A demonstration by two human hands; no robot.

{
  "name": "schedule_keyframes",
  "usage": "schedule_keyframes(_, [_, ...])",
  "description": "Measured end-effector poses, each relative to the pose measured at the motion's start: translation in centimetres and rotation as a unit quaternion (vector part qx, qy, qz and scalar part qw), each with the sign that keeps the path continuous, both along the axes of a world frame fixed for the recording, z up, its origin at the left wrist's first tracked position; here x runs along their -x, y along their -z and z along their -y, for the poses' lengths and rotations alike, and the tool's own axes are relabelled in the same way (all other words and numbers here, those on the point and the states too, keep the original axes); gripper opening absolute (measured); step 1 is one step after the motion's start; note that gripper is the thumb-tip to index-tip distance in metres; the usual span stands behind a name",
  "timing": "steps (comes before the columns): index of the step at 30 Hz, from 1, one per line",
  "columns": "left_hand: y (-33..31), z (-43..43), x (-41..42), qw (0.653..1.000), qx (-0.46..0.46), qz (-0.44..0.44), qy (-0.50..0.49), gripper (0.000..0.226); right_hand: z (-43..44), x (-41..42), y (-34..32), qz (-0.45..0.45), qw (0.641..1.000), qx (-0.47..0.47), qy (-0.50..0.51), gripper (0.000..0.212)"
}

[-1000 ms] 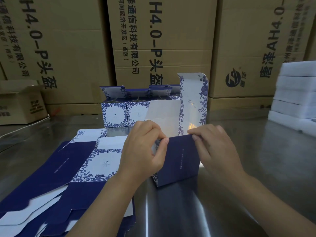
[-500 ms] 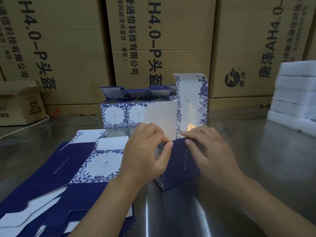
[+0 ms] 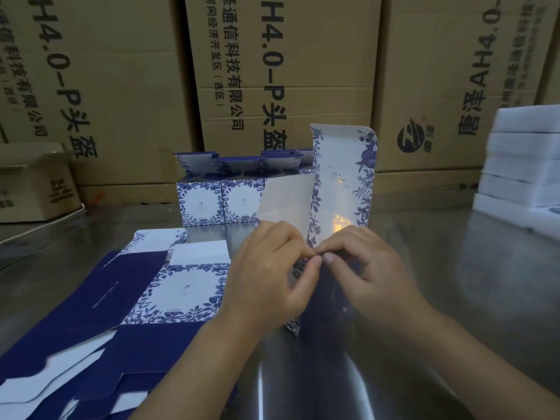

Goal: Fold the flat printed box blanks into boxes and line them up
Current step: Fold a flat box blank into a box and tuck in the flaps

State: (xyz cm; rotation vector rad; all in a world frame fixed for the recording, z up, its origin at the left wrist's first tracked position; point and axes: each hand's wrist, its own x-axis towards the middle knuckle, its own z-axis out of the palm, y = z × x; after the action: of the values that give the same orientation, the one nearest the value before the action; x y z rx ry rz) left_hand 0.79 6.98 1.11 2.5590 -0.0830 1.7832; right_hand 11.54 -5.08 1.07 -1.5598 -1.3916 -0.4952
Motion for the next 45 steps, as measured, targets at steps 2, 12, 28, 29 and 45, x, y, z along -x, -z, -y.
schedule_keyframes(2, [0.0, 0.1, 0.2, 1.000, -0.012, 0.001, 0.005, 0.020, 0.2, 0.0, -0.2, -0.032, 0.999, -0.005, -0.006, 0.019])
schedule_keyframes(12, [-0.9, -0.5, 1.0, 0.985, 0.075, 0.156, -0.010, 0.032, 0.8, -2.4, -0.2, -0.116, 0.991, 0.001, 0.059, 0.020])
schedule_keyframes(28, [-0.1, -2.6, -0.6, 0.836, 0.543, -0.063, 0.042, 0.047, 0.9, -4.8, -0.1, -0.243, 0.944, 0.000, 0.223, 0.052])
schedule_keyframes(29, [0.0, -2.7, -0.7, 0.824, 0.560, -0.085, 0.035, 0.047, 0.8, -4.6, -0.1, -0.255, 0.946, 0.001, 0.201, 0.052])
schedule_keyframes(45, [0.9, -2.5, -0.4, 0.877, 0.469, -0.073, 0.077, 0.052, 0.3, -0.7, 0.3, 0.102, 0.986, -0.114, 0.068, 0.021])
